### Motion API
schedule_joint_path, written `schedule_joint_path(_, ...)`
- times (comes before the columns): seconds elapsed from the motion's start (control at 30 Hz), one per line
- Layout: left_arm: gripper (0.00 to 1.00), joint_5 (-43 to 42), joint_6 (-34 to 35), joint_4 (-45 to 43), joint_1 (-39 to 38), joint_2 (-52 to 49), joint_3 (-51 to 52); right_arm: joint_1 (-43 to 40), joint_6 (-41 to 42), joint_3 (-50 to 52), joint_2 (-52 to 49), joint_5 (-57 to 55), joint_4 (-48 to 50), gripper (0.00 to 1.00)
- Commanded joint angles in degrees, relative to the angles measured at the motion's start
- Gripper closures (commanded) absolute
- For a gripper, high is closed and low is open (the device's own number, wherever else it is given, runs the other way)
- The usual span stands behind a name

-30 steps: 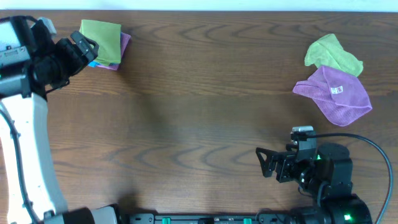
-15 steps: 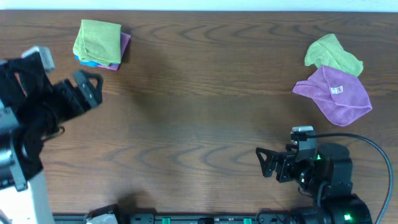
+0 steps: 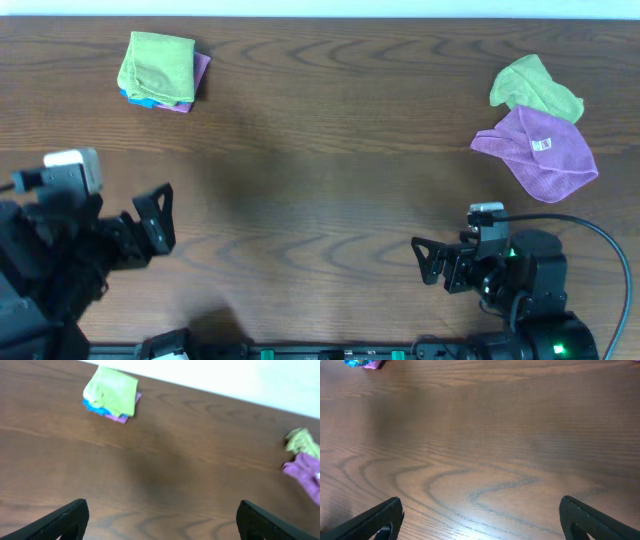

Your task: Fold the cloth

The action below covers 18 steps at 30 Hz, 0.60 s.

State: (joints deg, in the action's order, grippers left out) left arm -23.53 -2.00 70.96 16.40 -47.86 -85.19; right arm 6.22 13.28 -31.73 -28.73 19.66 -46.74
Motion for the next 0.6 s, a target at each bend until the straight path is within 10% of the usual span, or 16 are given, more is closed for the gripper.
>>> schedule_joint_path(0.0,0.05,2.1,-2.7,-1.8,-0.1,3.0,5.6,-0.4,0.9,0.3,0.3,-0.2,0.0,0.01)
schedule_joint_path(0.57,0.05,3.1,-4.3,-23.5,-6.4,28.9,43.4,-0.4,0.9,0.3,0.3,-0.2,0.0,0.01)
